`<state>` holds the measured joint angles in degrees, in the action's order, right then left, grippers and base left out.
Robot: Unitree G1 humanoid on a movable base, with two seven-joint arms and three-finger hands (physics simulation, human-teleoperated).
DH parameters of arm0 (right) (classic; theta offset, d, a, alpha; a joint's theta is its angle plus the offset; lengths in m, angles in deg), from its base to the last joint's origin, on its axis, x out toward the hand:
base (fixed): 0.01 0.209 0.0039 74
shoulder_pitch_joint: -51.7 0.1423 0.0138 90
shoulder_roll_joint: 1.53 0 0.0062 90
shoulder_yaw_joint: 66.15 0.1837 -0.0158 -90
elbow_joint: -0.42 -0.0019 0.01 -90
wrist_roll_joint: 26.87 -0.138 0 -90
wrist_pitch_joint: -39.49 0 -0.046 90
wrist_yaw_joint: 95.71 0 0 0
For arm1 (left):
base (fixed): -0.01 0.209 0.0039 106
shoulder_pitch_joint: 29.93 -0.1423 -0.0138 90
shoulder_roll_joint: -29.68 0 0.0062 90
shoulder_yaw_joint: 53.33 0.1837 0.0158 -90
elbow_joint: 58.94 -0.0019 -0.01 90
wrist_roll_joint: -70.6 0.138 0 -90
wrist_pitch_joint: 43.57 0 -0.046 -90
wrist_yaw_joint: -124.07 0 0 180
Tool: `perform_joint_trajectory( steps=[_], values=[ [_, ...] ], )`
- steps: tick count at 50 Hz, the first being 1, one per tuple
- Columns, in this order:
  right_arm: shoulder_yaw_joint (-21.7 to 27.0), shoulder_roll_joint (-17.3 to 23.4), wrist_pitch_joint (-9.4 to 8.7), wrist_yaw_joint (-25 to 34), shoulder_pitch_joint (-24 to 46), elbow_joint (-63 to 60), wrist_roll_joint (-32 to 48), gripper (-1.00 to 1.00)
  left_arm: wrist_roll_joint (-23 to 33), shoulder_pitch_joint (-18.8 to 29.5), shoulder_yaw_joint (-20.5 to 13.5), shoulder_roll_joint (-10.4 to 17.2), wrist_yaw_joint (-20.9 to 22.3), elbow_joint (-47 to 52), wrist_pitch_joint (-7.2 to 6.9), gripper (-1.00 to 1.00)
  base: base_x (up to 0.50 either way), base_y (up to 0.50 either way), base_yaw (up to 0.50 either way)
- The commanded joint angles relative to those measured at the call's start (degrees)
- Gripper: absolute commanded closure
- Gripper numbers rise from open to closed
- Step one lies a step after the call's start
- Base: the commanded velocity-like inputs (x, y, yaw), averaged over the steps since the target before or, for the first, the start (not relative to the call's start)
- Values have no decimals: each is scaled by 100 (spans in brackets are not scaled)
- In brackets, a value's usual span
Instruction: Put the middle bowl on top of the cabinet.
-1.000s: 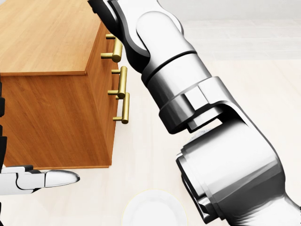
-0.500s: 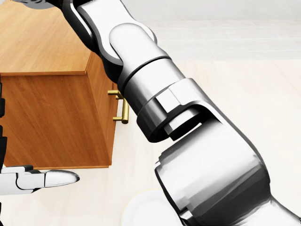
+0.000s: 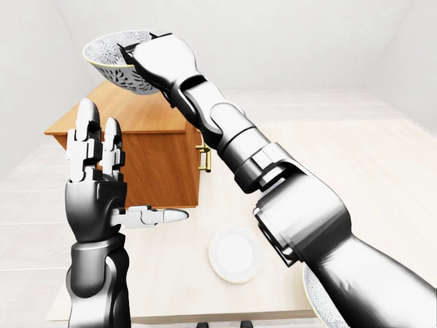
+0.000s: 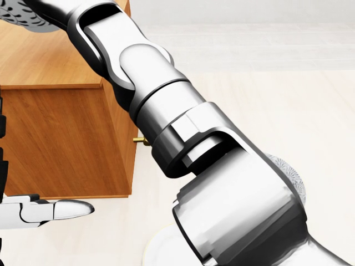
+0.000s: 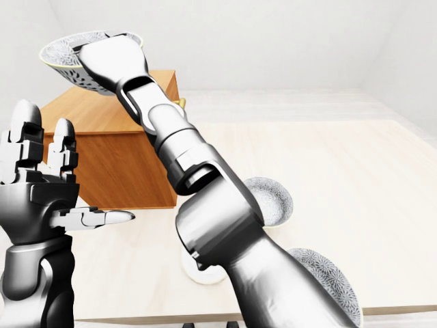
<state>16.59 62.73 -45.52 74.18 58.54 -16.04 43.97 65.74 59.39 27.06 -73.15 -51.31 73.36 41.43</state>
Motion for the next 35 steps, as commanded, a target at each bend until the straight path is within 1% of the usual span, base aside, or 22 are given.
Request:
perform_joint_trajectory(
  steps=[1, 11, 12, 35],
  values=[
    [122, -33, 0, -23, 2, -15, -314, 100, -74, 1, -24, -32, 11, 14, 0, -100, 0, 0, 0],
    [84, -51, 0, 4, -16, -2, -271, 100, -56, 6, -15, -38, 9, 2, 0, -100, 0, 0, 0],
    [-14, -43, 0, 63, -18, 12, -166, 100, -43, 7, -13, -39, 0, -2, 0, -100, 0, 0, 0],
    [45, -92, 0, -11, -239, 14, -110, 100, -66, 1, -24, -45, 22, 10, 0, -100, 0, 0, 0]
  ],
)
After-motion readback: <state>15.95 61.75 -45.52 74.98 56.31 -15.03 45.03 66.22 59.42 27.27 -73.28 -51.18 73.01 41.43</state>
